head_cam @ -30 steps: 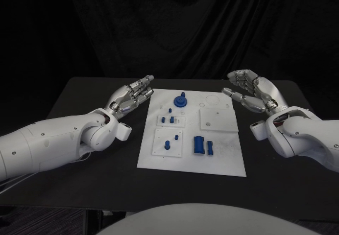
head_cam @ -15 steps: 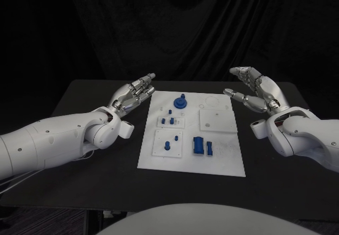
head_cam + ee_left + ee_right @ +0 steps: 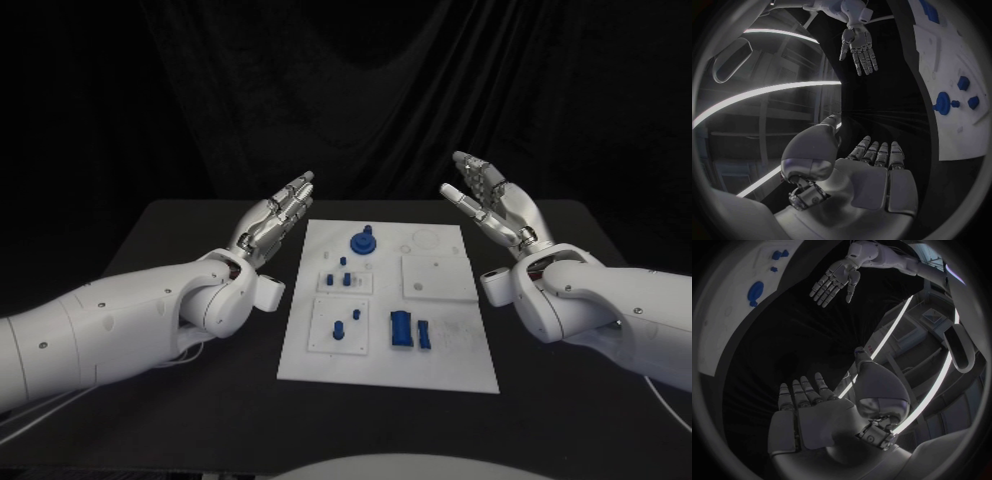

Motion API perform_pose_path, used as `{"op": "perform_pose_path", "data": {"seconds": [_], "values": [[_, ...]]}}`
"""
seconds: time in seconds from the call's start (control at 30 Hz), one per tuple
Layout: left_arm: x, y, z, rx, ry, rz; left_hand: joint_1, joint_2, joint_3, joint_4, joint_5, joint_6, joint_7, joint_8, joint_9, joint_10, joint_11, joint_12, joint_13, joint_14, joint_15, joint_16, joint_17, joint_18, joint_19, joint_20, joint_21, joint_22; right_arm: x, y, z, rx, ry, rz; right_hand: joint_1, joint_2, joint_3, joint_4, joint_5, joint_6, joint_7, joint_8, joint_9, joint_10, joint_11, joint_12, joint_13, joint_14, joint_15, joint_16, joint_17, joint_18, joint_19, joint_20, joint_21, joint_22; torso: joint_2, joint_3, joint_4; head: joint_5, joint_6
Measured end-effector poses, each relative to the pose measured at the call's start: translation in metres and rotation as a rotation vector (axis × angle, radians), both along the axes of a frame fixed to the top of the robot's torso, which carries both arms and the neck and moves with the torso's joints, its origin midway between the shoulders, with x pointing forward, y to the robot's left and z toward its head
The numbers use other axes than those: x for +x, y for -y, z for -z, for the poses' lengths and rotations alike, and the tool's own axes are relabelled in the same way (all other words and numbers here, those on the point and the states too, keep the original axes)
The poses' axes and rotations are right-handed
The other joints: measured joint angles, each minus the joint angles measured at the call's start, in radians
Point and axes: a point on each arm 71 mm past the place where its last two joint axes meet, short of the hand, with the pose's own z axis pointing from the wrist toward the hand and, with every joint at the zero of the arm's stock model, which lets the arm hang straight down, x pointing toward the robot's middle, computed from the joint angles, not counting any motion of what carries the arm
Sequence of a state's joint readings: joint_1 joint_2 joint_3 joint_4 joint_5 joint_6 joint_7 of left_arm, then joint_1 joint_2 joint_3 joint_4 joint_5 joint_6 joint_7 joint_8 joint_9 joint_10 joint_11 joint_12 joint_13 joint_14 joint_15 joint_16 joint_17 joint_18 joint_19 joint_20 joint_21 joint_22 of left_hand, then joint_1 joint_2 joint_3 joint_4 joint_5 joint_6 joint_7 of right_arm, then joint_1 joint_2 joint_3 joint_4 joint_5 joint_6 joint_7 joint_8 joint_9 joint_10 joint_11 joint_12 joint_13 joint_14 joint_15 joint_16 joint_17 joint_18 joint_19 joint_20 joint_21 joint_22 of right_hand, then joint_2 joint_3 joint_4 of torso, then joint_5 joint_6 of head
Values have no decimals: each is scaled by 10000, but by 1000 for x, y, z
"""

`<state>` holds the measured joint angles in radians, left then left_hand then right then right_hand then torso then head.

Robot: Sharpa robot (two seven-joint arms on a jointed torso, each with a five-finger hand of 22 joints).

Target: Assemble the parts on the task board

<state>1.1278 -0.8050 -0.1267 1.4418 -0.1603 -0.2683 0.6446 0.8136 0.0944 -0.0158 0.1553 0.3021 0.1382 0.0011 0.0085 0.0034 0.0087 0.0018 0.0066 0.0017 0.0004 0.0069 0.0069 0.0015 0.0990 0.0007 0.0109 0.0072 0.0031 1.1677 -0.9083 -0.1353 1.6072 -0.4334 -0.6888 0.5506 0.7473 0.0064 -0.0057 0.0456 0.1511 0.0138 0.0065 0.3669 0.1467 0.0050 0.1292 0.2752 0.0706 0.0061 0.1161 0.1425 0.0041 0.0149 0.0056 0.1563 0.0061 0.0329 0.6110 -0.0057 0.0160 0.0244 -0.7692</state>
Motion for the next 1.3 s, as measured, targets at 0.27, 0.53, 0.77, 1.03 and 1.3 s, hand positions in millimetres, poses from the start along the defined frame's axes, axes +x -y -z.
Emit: {"op": "perform_pose_path", "data": {"seconds": [0.27,0.53,0.77,1.03,1.3], "values": [[-6,18,-8,-292,-443,-1551,-2217,-651,112,-414,-830,-350,-7,-38,-18,0,0,0,-7,0,1,0,0,-547,-1,-2,-38,-17,6,-28,12,2009,-1386,694,-2037,-44,30,-293,-409,-37,-37,-1001,-404,-24,-296,-748,-506,-44,-520,-388,-23,3,-29,-402,0,-237,-359,31,-84,-160,1082],[-10,21,-8,-211,-1114,-3070,-3873,-861,149,-874,-1443,-974,1,-37,-20,0,0,0,-7,0,1,0,2,-803,-37,-37,-38,-18,8,-36,23,3220,-2550,1419,-3566,-60,59,-377,-1025,-72,-72,-1753,-1044,-50,-973,-1313,-653,-56,-965,-1046,-28,3,-51,-912,0,-294,-600,49,-144,-239,1632],[-11,19,-6,-52,-1479,-3734,-4980,-917,163,-1325,-1850,-1208,-11,-37,-20,-34,-33,0,-7,0,1,0,-4,-860,-37,-37,-38,-18,9,-34,26,3488,-2917,1732,-4576,-60,59,-377,-1326,-72,-72,-2249,-1339,-30,-1133,-1686,-681,-55,-1037,-1290,-27,5,-60,-1347,0,-307,-655,55,-157,-246,1690],[-11,17,-4,19,-1658,-4002,-5873,-934,164,-1459,-2417,-1310,-12,-37,-19,-34,-33,0,-5,0,1,0,-7,-858,-37,-37,-38,-17,9,-34,27,3588,-3062,1864,-5383,-66,59,-376,-1443,-72,-71,-2652,-1427,-31,-1206,-2307,-693,-49,-1100,-1356,-27,7,-52,-1441,0,-318,-666,57,-158,-244,1692],[-11,16,-4,41,-1712,-4093,-6503,-936,136,-1486,-2840,-1310,-11,-37,-18,-34,-33,0,-3,0,2,0,-6,-856,-36,-36,-38,-16,9,-33,28,3623,-3116,1909,-6173,-60,59,-376,-1443,-71,-72,-3504,-1450,-54,-1229,-2688,-692,-49,-1100,-1387,-26,7,-51,-1511,0,-317,-668,57,-160,-243,1692]]}}
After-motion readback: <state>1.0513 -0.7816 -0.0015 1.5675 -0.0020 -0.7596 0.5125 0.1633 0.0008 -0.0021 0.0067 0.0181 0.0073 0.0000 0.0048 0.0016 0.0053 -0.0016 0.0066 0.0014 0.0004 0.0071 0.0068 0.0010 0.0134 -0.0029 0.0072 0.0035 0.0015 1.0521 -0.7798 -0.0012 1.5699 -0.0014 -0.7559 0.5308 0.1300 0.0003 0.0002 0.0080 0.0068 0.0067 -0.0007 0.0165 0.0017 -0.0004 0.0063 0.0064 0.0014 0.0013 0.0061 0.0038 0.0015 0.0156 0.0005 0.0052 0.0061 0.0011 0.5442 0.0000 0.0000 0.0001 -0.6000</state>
